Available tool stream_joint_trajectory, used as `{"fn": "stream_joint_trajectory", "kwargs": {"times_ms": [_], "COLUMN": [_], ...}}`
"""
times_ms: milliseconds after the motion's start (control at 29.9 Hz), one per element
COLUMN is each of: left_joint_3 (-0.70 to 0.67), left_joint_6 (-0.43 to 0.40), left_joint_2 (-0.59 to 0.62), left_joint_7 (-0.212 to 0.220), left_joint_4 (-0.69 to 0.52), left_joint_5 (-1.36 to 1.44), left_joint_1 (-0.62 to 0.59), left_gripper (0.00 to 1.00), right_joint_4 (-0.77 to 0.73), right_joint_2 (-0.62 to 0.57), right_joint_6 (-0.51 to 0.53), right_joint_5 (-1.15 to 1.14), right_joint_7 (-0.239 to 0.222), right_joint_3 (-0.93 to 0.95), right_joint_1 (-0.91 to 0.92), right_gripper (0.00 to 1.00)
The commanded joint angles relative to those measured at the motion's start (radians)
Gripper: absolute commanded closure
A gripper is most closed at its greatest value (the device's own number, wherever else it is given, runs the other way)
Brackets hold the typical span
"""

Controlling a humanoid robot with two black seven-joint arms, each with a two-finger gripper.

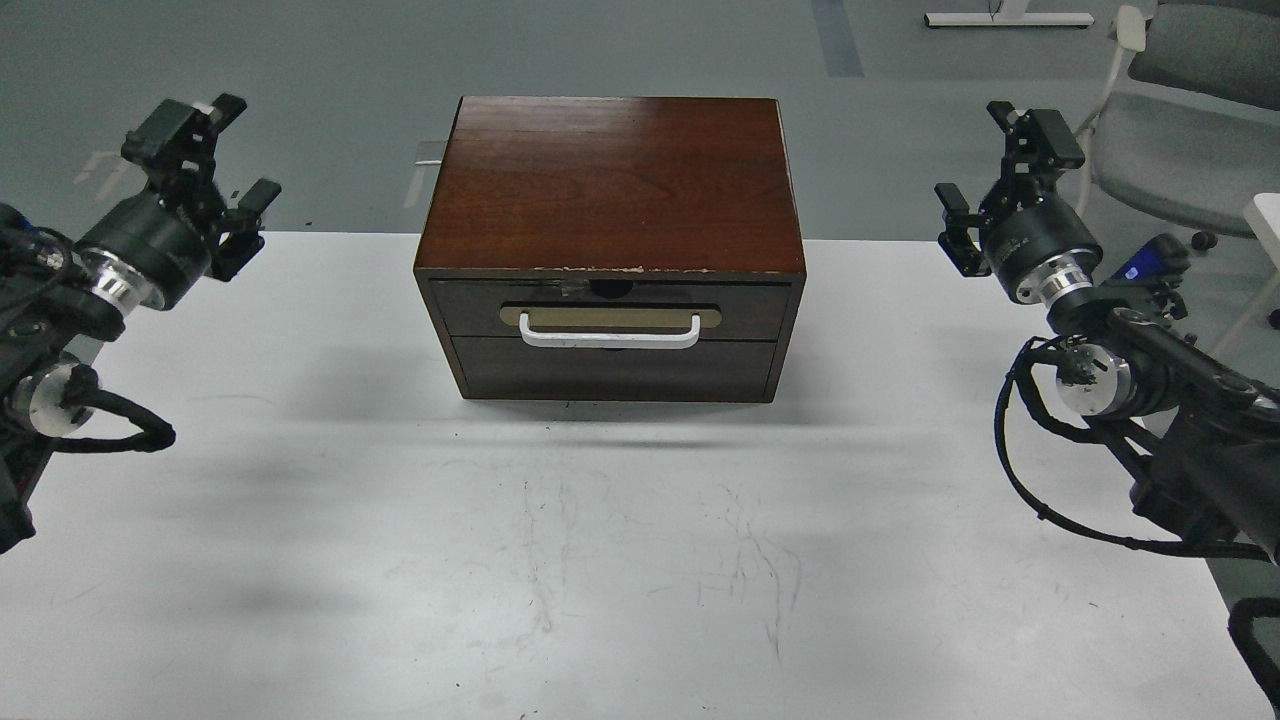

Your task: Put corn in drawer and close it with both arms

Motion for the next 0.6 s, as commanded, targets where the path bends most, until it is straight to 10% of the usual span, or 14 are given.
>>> {"fn": "stream_joint_trajectory", "kwargs": {"times_ms": [0, 569], "left_joint_3": [0.002, 0.002], "left_joint_6": [-0.014, -0.037], "left_joint_2": [0.000, -0.025], "left_joint_7": [0.158, 0.131], "left_joint_4": [0.036, -0.099], "left_joint_5": [-0.156, -0.191], "left_joint_1": [0.027, 0.035], "left_gripper": [0.02, 0.02], "right_joint_4": [0.010, 0.009], "right_joint_2": [0.016, 0.011], "right_joint_6": [0.000, 0.007], "right_joint_5": [0.002, 0.003], "right_joint_7": [-0.002, -0.067], "right_joint_3": [-0.001, -0.020], "right_joint_1": [0.001, -0.008], "right_gripper": [0.00, 0.00]}}
